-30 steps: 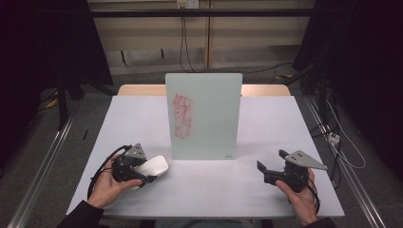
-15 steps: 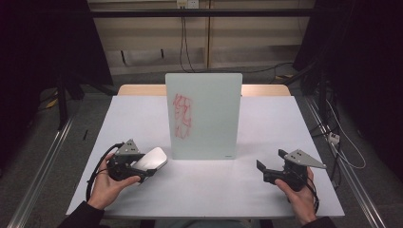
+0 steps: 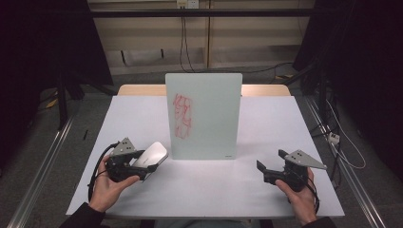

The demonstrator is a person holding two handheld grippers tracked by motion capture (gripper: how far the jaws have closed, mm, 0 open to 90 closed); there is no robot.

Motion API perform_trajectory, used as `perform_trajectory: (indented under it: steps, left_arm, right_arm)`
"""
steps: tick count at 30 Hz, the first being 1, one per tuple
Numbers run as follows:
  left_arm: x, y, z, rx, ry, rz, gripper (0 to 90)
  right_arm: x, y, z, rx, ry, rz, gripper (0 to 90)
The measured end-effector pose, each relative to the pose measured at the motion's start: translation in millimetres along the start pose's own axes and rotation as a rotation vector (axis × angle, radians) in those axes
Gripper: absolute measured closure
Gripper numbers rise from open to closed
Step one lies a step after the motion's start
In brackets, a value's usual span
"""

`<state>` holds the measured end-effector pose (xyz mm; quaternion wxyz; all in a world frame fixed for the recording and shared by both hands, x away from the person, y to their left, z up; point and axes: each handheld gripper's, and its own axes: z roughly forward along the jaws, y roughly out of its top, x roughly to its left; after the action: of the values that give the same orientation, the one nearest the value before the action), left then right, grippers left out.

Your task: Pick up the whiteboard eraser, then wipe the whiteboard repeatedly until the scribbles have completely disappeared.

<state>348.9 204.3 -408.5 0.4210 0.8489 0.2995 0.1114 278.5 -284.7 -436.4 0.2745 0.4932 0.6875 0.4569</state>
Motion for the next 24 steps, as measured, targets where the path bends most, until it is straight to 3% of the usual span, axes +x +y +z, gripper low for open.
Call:
perform_trajectory:
  steps: [10,17,24]
  left_arm:
    - [-5.9,2.0,-5.9,-0.076,0.037,-0.009,31.1]
    - [-9.9,4.9,-7.4,-0.113,0.038,-0.017,31.1]
    - [-17.9,17.4,-6.5,-0.133,0.06,-0.02,31.1]
  right_arm:
    - [-1.6,0.9,2.3,0.002,-0.004,0.012,8.9]
    - [-1.6,0.3,1.6,0.003,-0.004,0.015,8.9]
    - [-1.1,-0.1,0.0,0.0,0.002,0.008,8.9]
